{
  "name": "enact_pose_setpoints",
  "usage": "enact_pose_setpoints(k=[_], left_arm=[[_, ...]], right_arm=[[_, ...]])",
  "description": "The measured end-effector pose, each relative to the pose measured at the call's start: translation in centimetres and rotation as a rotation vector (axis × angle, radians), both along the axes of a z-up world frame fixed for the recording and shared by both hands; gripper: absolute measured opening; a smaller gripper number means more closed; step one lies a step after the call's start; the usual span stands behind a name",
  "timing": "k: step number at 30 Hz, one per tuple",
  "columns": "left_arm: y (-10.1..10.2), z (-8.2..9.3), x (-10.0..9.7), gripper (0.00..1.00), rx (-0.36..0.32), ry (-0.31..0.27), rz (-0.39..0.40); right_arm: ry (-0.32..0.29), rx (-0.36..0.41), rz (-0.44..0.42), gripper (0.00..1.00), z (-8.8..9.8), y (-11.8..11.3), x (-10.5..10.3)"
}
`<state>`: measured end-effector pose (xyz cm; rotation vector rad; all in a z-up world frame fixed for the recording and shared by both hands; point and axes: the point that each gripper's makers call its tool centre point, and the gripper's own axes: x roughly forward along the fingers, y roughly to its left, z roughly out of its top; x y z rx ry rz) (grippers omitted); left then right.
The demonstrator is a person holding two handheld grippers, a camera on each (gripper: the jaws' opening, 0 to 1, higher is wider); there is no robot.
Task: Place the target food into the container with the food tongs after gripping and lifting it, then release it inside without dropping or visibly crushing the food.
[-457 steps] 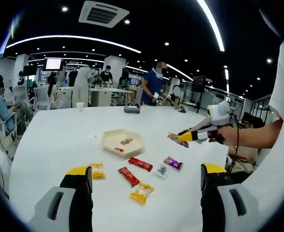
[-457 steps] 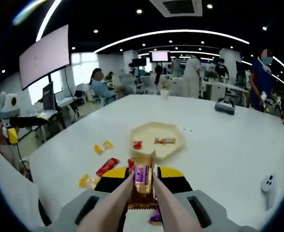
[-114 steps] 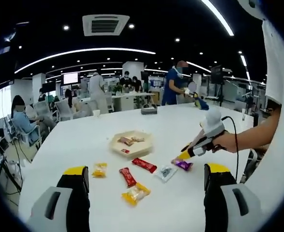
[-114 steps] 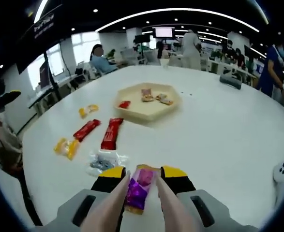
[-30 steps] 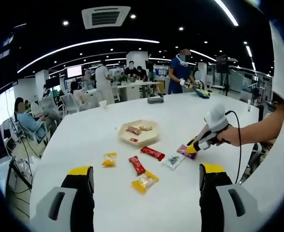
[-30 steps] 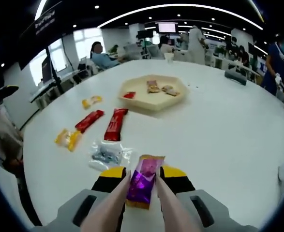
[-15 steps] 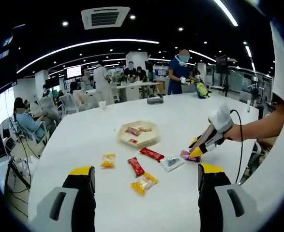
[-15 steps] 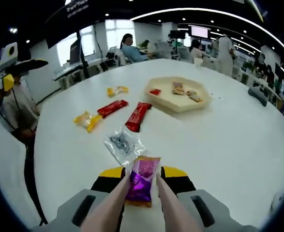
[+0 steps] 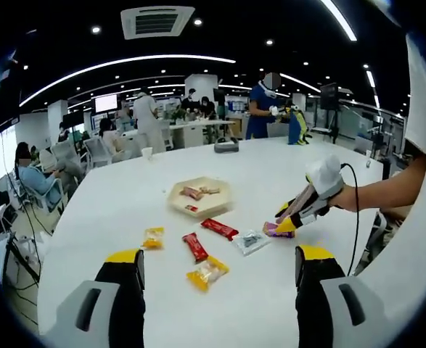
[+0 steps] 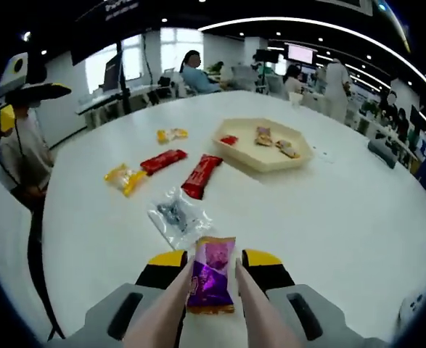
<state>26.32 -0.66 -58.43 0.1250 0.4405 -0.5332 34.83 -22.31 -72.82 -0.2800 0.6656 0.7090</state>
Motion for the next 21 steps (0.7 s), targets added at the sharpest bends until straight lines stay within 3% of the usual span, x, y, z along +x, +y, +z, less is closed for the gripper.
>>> enact_pose_setpoints(k=[4, 8, 13, 15, 18, 21], left_arm=[[0.2, 0.6, 0.3, 0.85, -0.005, -0.012, 0.010], [-0.1, 0.5, 0.2, 0.85, -0.035, -0.005, 0.020], [-0.9, 0.1, 0.2, 0.84, -0.008, 0.019, -0.022], [-0.9, 0.9, 0.6, 0.84, -0.013, -0.010, -0.026], [-0.9, 0.7, 0.8, 0.84, -0.014, 0.001, -0.011], [-1.6, 0.8, 0.5, 0.84, -0.015, -0.004, -0.033]], right_arm=[[0.002, 0.018, 0.030, 0.29, 0.5, 0.7, -1.0], [0.005, -0.031, 0.041, 0.29, -0.4, -0.2, -1.2], [-0.002, -0.032, 0.002, 0.29, -0.3, -2.1, -0.7], [-0.016, 0.006, 0.012, 0.29, 0.0, -1.6, -0.6], [-0.015, -0.028, 0.048, 0.29, -0.5, -1.1, -0.5], [-0.018, -0.011, 0.049, 0.29, -0.4, -0.9, -0.1]])
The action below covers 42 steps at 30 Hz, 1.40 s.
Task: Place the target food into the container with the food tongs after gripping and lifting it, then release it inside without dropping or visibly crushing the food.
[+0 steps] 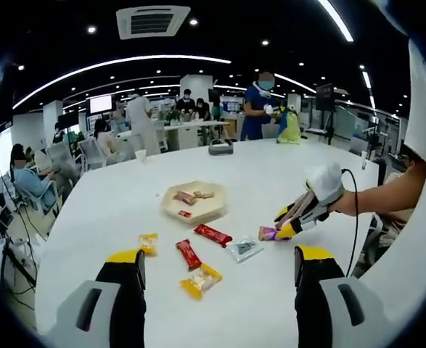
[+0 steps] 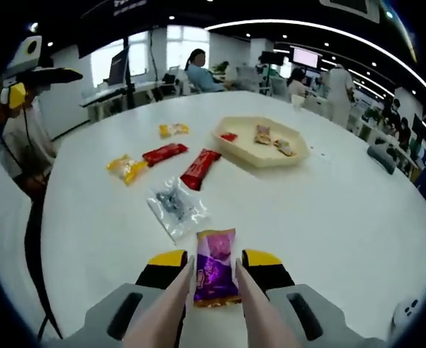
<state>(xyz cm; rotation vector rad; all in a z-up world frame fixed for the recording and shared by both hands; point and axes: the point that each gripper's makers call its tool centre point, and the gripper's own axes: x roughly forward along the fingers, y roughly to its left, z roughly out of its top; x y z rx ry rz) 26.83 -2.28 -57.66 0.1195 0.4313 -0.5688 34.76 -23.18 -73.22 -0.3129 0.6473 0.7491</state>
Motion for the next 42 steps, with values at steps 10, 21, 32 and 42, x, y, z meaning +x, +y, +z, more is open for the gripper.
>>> enact_pose_setpoints(k=[10, 21, 32, 42], left_arm=[[0.9, -0.4, -0.7, 0.82, -0.004, 0.045, 0.044], [0.5, -0.4, -0.3, 0.85, 0.029, 0.039, 0.029], [-0.6, -0.3, -0.4, 0.84, 0.045, 0.032, -0.035], [0.1, -0.6, -0.6, 0.84, 0.057, 0.038, -0.024]], right_arm=[[0.023, 0.001, 0.005, 0.29, -1.0, 0.1, -0.1], [0.025, 0.010, 0.014, 0.26, -0.8, 0.6, -0.5], [0.020, 0.017, -0.003, 0.26, -0.7, 0.5, -0.6], [0.021, 0.022, -0.022, 0.26, -0.7, 0.5, -0.6]])
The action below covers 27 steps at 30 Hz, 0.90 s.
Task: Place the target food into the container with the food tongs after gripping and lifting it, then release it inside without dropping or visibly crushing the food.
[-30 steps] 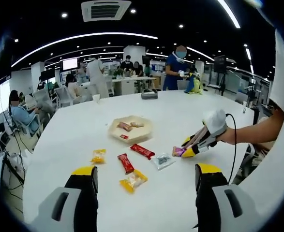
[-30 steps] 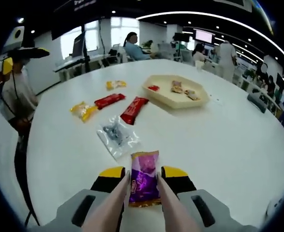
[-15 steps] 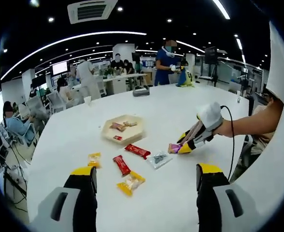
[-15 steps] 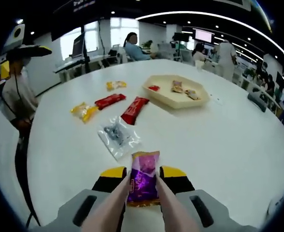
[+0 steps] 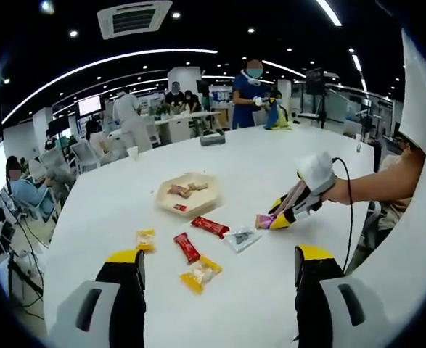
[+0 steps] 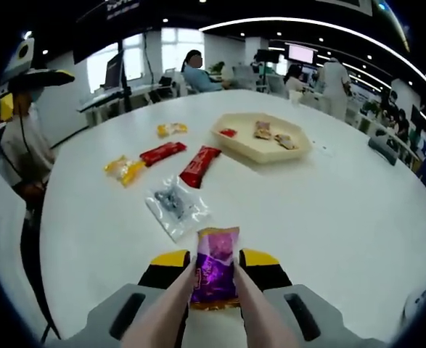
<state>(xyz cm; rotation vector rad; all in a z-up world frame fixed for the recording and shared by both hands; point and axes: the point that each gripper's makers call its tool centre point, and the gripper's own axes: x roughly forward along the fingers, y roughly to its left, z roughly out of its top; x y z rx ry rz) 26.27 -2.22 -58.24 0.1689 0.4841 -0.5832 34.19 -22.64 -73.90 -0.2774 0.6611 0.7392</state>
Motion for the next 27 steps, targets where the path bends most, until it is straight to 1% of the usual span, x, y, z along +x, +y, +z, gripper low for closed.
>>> enact_pose_setpoints(k=[2, 4, 6, 7, 9, 10, 12, 13, 14, 17, 18, 20, 21, 24, 26, 27], left_arm=[[-0.4, -0.1, -0.3, 0.84, -0.023, 0.012, -0.008], [-0.6, -0.3, -0.5, 0.83, -0.011, 0.019, -0.029], [-0.4, -0.4, -0.4, 0.83, 0.007, 0.024, -0.032], [-0.3, -0.2, -0.4, 0.83, 0.005, 0.021, -0.031], [-0.1, 0.2, -0.2, 0.83, -0.009, -0.001, -0.022], [0.0, 0.1, -0.1, 0.83, -0.011, -0.001, -0.018], [0.4, -0.2, -0.2, 0.83, -0.035, 0.017, 0.010], [0.2, -0.4, -0.4, 0.83, -0.054, 0.025, 0.003], [0.1, -0.5, -0.5, 0.83, -0.052, 0.026, -0.003], [0.4, -0.7, -0.7, 0.82, -0.010, 0.025, -0.017], [0.6, -0.5, -0.7, 0.82, -0.010, 0.024, -0.011], [0.9, 0.0, -0.6, 0.82, -0.033, 0.006, 0.003], [1.4, -0.1, -0.5, 0.82, -0.044, 0.008, 0.027], [1.6, -0.6, -0.8, 0.82, -0.075, 0.026, 0.048], [1.6, -1.0, -1.2, 0.81, -0.070, 0.036, 0.045], [1.9, -1.2, -1.2, 0.81, -0.054, 0.039, 0.054]], right_arm=[[-0.002, -0.007, 0.005, 0.26, 0.0, 0.1, -0.1], [-0.001, -0.013, 0.004, 0.26, 0.1, 0.2, -0.1], [0.006, -0.007, -0.013, 0.26, 0.1, 0.1, -0.1], [0.005, -0.010, -0.016, 0.26, 0.1, 0.2, -0.1], [0.006, -0.007, -0.022, 0.26, 0.1, 0.1, -0.1], [0.009, -0.001, -0.025, 0.26, 0.1, 0.1, 0.0], [0.011, -0.001, -0.030, 0.26, 0.1, 0.1, 0.0], [0.012, -0.004, -0.031, 0.26, 0.1, 0.2, -0.1], [0.011, -0.011, -0.031, 0.26, 0.2, 0.3, -0.1], [0.024, -0.013, -0.051, 0.26, 0.1, 0.2, 0.0], [0.027, -0.016, -0.057, 0.26, 0.1, 0.2, 0.0], [0.026, -0.023, -0.054, 0.26, 0.1, 0.2, 0.0], [0.029, -0.020, -0.052, 0.26, 0.1, 0.2, 0.0], [0.028, -0.018, -0.040, 0.26, 0.1, 0.2, 0.0], [0.028, -0.020, -0.040, 0.26, 0.1, 0.2, 0.0], [0.030, -0.020, -0.043, 0.26, 0.1, 0.2, 0.0]])
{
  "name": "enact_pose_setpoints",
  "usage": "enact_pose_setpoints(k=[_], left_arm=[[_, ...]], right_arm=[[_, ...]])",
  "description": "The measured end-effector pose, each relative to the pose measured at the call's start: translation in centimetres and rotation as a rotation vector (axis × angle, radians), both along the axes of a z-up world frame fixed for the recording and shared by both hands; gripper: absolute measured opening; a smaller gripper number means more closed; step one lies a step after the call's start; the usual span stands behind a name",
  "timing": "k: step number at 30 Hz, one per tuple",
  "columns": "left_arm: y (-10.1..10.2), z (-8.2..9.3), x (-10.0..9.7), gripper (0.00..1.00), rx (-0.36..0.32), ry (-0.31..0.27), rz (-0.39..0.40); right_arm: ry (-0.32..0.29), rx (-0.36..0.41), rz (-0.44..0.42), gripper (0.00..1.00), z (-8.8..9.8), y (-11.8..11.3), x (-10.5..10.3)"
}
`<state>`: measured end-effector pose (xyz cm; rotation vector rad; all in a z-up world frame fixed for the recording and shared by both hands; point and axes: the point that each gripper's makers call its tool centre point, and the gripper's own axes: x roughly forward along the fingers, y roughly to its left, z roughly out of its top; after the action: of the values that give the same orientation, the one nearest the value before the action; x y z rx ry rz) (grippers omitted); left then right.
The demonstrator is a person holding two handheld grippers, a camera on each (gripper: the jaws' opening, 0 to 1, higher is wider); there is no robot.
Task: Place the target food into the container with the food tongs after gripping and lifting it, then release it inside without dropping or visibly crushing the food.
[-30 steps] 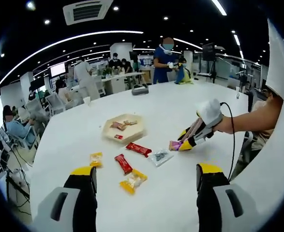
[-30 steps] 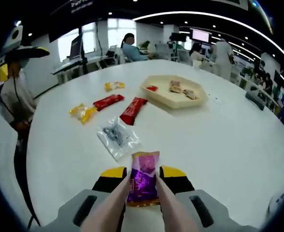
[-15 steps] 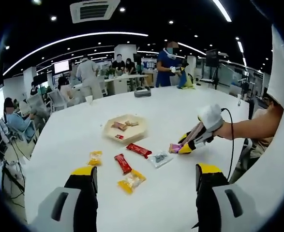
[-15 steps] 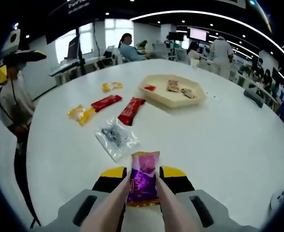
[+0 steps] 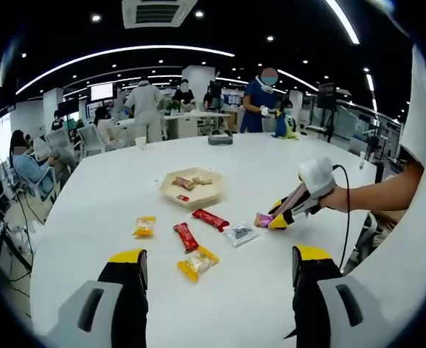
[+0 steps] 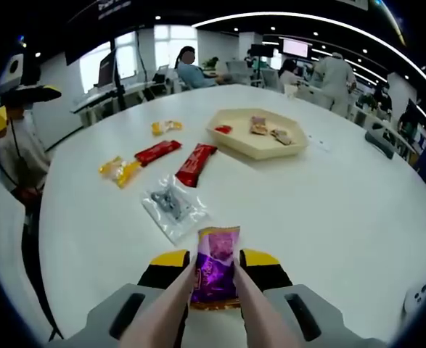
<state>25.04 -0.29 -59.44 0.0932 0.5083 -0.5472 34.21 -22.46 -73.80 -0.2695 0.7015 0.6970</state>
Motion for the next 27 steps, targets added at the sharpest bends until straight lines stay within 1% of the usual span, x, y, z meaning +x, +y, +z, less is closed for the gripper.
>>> enact_pose_setpoints(k=[4, 7, 9, 14, 19, 21, 24, 26, 27], left_arm=[[0.5, 0.4, 0.1, 0.80, -0.009, -0.004, 0.014], [0.7, 0.2, 0.4, 0.79, -0.002, -0.002, 0.023], [0.4, 0.3, 0.5, 0.79, -0.005, -0.003, 0.015], [-0.4, 0.3, 0.6, 0.78, 0.007, -0.005, -0.007], [-0.5, 0.3, 0.6, 0.77, 0.010, -0.007, -0.016], [-0.6, 0.4, 0.7, 0.76, 0.009, -0.007, -0.017], [-0.7, 0.3, 0.9, 0.76, 0.012, -0.006, -0.019], [-0.8, 0.3, 1.1, 0.76, 0.011, -0.007, -0.022], [-0.9, 0.3, 1.1, 0.76, 0.010, -0.007, -0.024]], right_arm=[[0.006, 0.003, -0.007, 0.27, 0.0, 0.0, 0.0], [0.005, 0.003, 0.005, 0.27, 0.0, 0.0, 0.0], [-0.003, 0.005, 0.013, 0.27, 0.0, 0.0, 0.0], [0.001, 0.011, 0.009, 0.27, 0.0, -0.1, 0.1], [0.012, 0.000, -0.014, 0.27, -0.1, 0.0, 0.2], [0.009, -0.011, -0.009, 0.27, -0.1, 0.0, 0.2], [0.007, 0.013, -0.019, 0.28, -0.2, -0.1, 0.4], [-0.003, 0.016, -0.005, 0.28, -0.1, 0.0, 0.3], [-0.005, 0.022, 0.046, 0.29, -0.1, 0.3, 0.0]])
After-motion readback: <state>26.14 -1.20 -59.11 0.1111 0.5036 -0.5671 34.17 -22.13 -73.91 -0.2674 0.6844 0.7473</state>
